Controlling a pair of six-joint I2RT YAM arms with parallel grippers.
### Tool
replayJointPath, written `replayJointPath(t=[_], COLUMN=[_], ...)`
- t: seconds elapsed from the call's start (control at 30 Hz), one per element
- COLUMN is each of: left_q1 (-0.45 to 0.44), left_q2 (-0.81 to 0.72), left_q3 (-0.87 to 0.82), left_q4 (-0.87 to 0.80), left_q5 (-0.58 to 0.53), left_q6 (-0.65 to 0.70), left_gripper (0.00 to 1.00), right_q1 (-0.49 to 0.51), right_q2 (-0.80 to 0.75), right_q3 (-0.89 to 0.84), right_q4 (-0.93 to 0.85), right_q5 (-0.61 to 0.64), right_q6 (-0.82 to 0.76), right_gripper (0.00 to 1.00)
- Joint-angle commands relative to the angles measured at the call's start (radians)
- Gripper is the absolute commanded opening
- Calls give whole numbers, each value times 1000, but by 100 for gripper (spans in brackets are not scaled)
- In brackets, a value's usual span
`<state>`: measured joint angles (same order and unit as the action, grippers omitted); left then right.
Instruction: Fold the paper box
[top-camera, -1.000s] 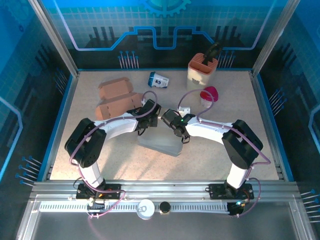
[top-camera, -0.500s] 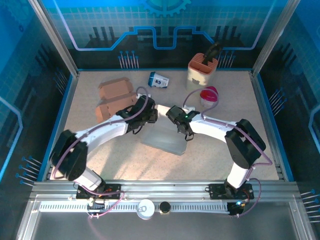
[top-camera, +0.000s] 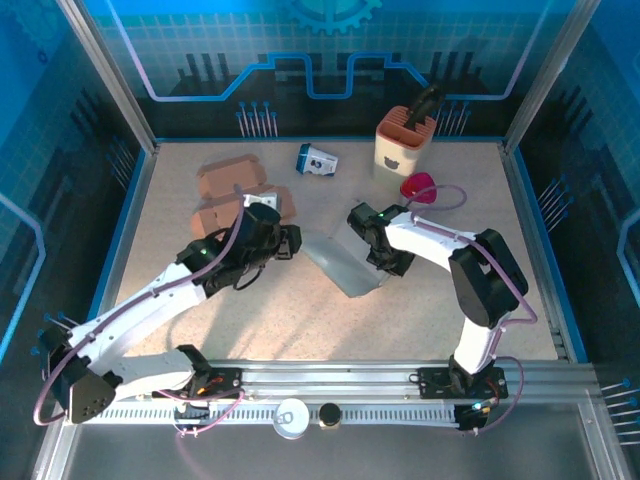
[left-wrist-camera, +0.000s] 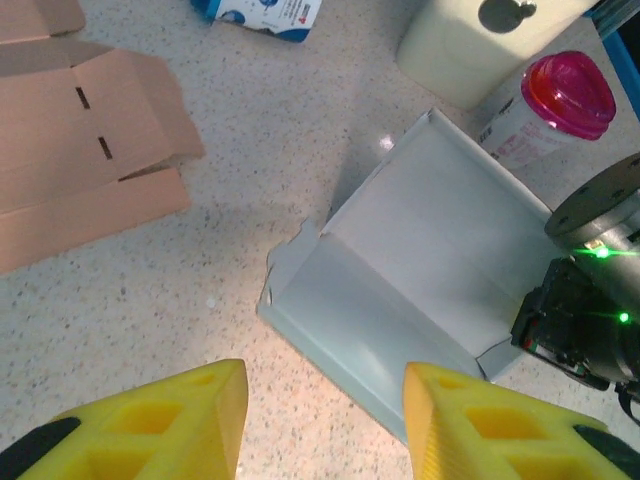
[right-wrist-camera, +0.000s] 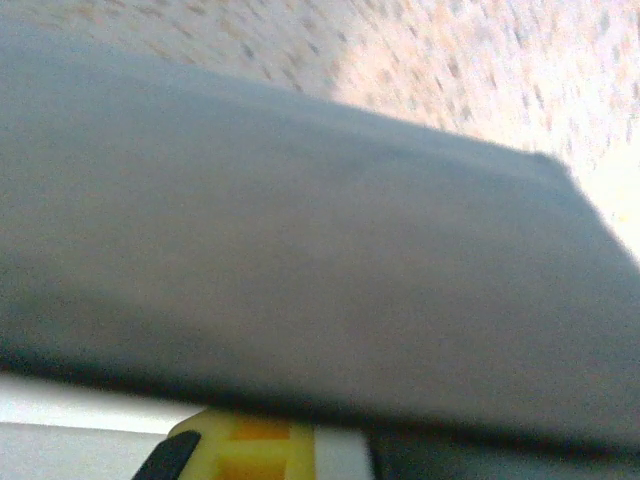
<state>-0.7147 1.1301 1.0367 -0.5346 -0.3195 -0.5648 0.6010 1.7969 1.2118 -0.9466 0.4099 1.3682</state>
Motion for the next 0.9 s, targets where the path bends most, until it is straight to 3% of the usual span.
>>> replayJointPath(t=[0.0,0.3,0.67,0.73,0.87], left_q1=[-27,-84,-132,-137,-137], left_q2=[-28,-75,-30,-7,8], left_q3=[-22,-105,-195,-227,-300], left_q4=[-96,-109,7,48,150], left_q5=[15,19,75,89,125], left_q6=[-33,-68,-78,-87,-112], left_gripper=[44,43,42,41,38], right_q1=[6,-29,-69,-64,-50], right_q2=[-5,11,31,6,-87], right_q3=[-40,-129,-227,-254,-279], right_q4=[-138,-94,-18,13,-4], right_q5=[-136,-404,-604,-617,-566], right_q6=[235,442,554,565,577], right_gripper=[0,0,0,12,50])
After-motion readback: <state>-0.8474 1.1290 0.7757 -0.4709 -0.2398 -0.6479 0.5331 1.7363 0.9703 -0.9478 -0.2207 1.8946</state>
